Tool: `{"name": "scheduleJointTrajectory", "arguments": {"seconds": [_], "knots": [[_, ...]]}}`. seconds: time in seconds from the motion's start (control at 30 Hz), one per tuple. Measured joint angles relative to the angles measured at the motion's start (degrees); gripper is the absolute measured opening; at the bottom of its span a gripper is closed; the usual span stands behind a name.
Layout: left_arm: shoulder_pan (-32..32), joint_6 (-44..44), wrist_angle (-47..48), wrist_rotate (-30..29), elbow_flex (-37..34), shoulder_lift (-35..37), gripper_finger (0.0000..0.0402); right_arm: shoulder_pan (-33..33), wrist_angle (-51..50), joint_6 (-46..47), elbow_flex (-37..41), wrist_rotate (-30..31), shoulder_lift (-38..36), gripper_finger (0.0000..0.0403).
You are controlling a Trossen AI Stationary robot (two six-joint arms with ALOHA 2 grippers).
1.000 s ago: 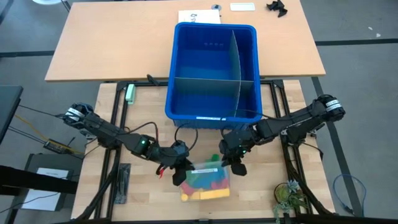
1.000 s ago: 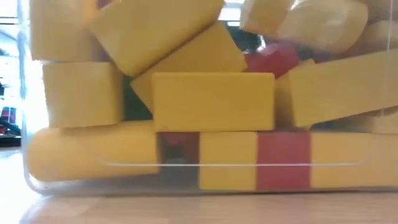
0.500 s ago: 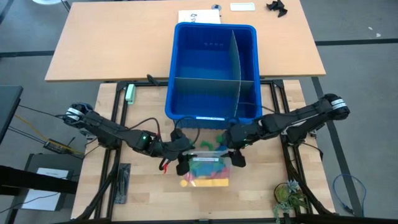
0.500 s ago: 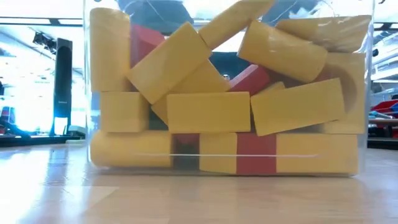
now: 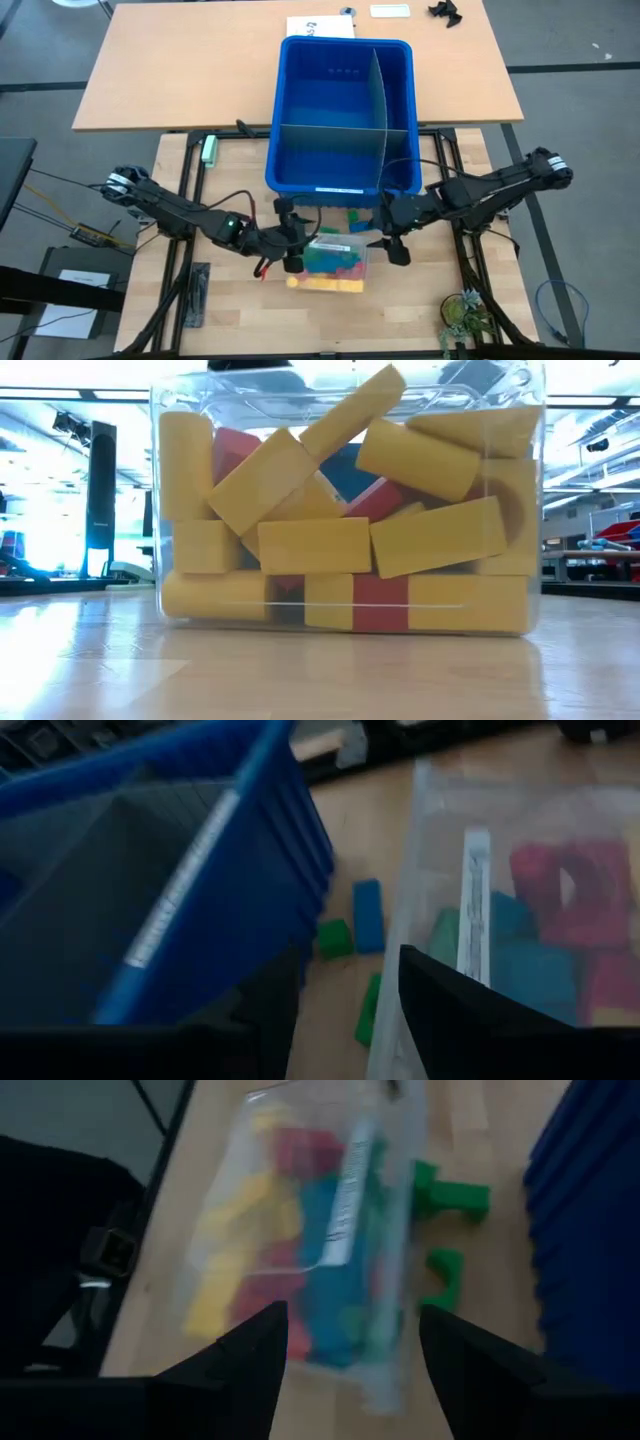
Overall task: Sort blocks
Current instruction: Pour the blocks on the table from the transparent bin
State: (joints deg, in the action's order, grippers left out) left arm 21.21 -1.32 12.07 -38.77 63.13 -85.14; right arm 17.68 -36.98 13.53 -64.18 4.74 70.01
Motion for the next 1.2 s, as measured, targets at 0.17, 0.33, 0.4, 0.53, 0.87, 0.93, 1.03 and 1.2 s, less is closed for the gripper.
{"name": "scheduleJointTrajectory", "arguments": {"seconds": [0.17, 0.33, 0.4, 0.53, 0.87, 0.93, 1.03, 1.2], "knots": [[0.16, -0.07, 0.09, -1.58, 0.74, 0.01, 0.0177, 3.08, -2.85, 2.71, -0.09, 3.27, -1.80, 0.0214], [0.23, 3.60, 1.54, -1.44, 1.68, 0.92, 0.0182, 5.48, -6.16, 8.70, -0.09, 2.79, -1.69, 0.0211], [0.81, 7.52, 4.63, -0.55, 4.56, 2.19, 0.0188, 7.15, -8.00, 10.97, -0.09, 2.70, -1.69, 0.0212], [4.17, 20.15, 22.05, 2.93, 10.50, 3.73, 0.0199, 11.84, -9.18, 16.40, 0.76, 5.08, -1.69, 0.0214], [17.03, 50.75, 34.96, 6.36, 0.09, 3.73, 0.0193, 17.42, 7.44, 30.89, 17.71, 14.14, -1.54, 0.0194], [17.44, 51.25, 28.00, 6.21, -4.96, 3.56, 0.0193, 17.04, 13.76, 31.22, 20.98, 14.13, -0.86, 0.0188], [16.23, 50.21, 15.22, 6.26, -11.54, 2.87, 0.0193, 15.89, 21.05, 31.87, 23.61, 14.05, 0.98, 0.0177], [12.51, 46.85, -0.81, 7.64, -16.39, 1.16, 0.0192, 12.82, 27.64, 36.39, 24.28, 13.33, 4.99, 0.0159]]}}
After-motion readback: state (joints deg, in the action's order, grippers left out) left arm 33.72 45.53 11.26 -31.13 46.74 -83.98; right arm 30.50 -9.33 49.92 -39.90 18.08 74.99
